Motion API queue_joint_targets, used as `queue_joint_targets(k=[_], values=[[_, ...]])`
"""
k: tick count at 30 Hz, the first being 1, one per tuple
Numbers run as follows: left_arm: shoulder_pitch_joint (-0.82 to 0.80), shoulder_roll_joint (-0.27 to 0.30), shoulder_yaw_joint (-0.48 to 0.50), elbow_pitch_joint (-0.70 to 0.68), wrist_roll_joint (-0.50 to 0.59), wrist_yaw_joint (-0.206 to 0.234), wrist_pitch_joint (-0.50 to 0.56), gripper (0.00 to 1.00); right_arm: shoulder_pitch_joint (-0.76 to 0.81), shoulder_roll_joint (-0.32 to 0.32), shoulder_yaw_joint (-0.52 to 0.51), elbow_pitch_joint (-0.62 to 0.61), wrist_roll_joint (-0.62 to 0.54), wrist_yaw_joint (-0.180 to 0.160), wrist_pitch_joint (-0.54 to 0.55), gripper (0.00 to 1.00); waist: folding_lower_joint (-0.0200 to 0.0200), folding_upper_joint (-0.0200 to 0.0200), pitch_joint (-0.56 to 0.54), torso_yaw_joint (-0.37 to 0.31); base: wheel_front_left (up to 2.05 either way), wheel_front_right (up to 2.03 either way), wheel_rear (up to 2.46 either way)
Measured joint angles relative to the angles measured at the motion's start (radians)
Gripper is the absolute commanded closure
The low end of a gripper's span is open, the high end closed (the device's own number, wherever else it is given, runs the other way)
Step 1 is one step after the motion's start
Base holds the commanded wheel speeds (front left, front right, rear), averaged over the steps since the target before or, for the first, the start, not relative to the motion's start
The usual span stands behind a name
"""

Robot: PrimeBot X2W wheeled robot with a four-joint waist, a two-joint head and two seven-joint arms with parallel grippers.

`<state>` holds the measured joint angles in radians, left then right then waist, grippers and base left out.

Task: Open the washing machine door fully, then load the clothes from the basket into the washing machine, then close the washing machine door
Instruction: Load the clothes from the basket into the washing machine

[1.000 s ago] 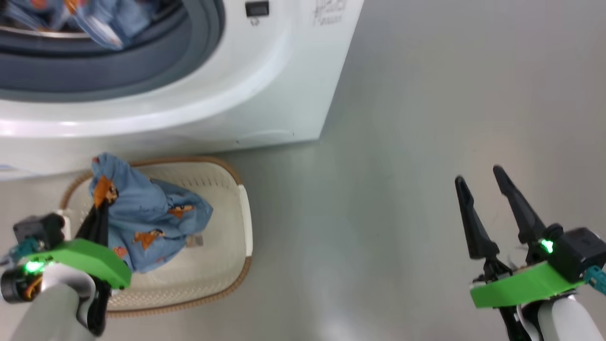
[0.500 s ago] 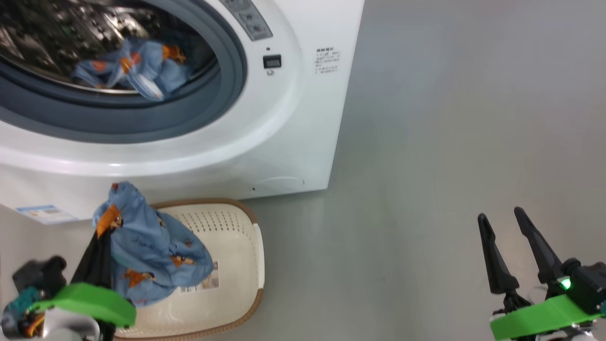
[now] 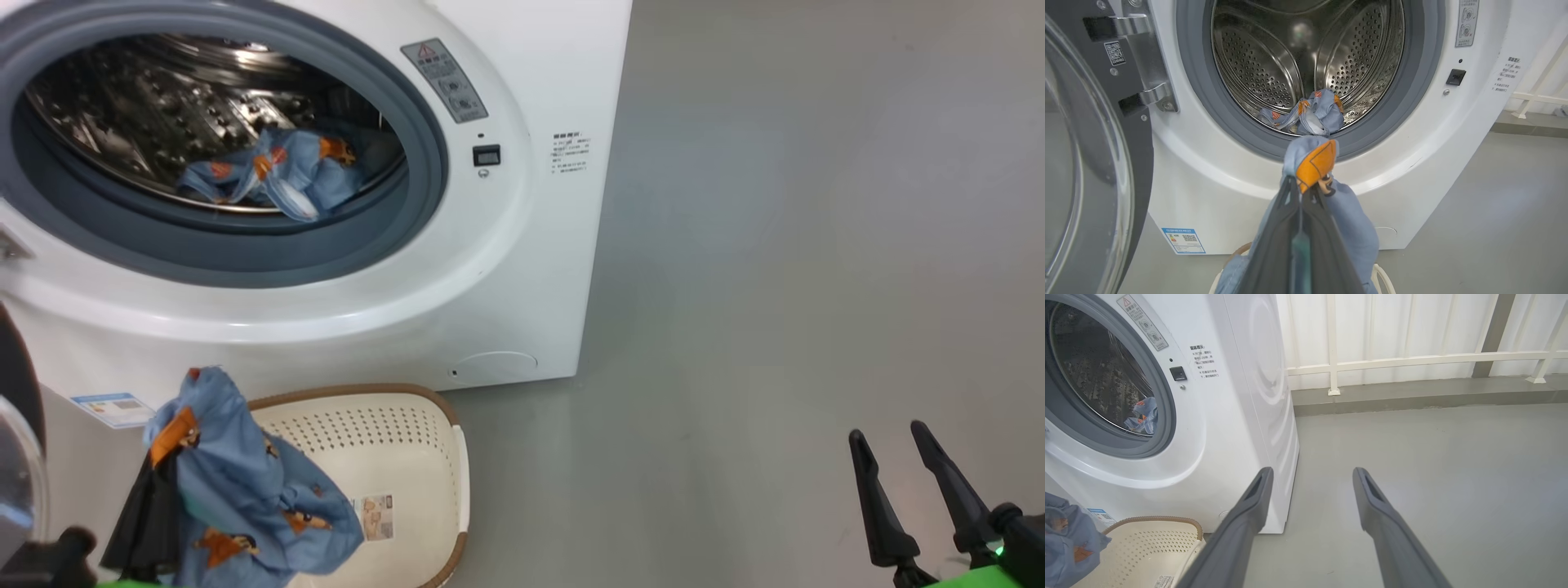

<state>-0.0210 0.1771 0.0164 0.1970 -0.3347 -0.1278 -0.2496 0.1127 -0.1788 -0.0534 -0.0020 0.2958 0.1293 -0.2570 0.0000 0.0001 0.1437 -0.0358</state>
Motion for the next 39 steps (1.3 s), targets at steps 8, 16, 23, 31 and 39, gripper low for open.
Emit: queue_joint_targets(k=[8,16,23,31,39], values=[[0.101,-0.020,0.036,-0.123,0.007,0.000,0.000,1.00,0.015,0.000,-0.018,-0.004,0.012,0.000,0.000,0.00,0.0000,0.0000,-0.017,0.006,0.00,0.00,0.00],[0.101,-0.024,0.038,-0.143,0.008,0.000,0.000,1.00,0.020,0.000,-0.017,-0.005,0.013,0.000,0.000,0.00,0.0000,0.0000,-0.009,0.005,0.00,0.00,0.00],[0.021,-0.020,0.003,-0.102,-0.014,0.000,0.000,1.00,0.014,0.004,-0.009,-0.010,0.012,0.000,0.000,0.00,0.0000,0.0000,0.024,0.006,0.00,0.00,0.00],[-0.226,0.019,-0.018,-0.062,-0.044,0.000,-0.002,1.00,-0.049,0.021,0.014,-0.016,0.006,0.000,0.000,0.00,0.0000,0.0000,0.086,0.000,0.00,0.00,0.00],[-0.510,0.066,-0.016,0.043,-0.062,0.000,-0.004,1.00,-0.109,0.029,0.047,-0.017,-0.004,0.000,0.000,0.00,-0.0001,0.0000,0.149,-0.023,0.00,0.00,0.00]])
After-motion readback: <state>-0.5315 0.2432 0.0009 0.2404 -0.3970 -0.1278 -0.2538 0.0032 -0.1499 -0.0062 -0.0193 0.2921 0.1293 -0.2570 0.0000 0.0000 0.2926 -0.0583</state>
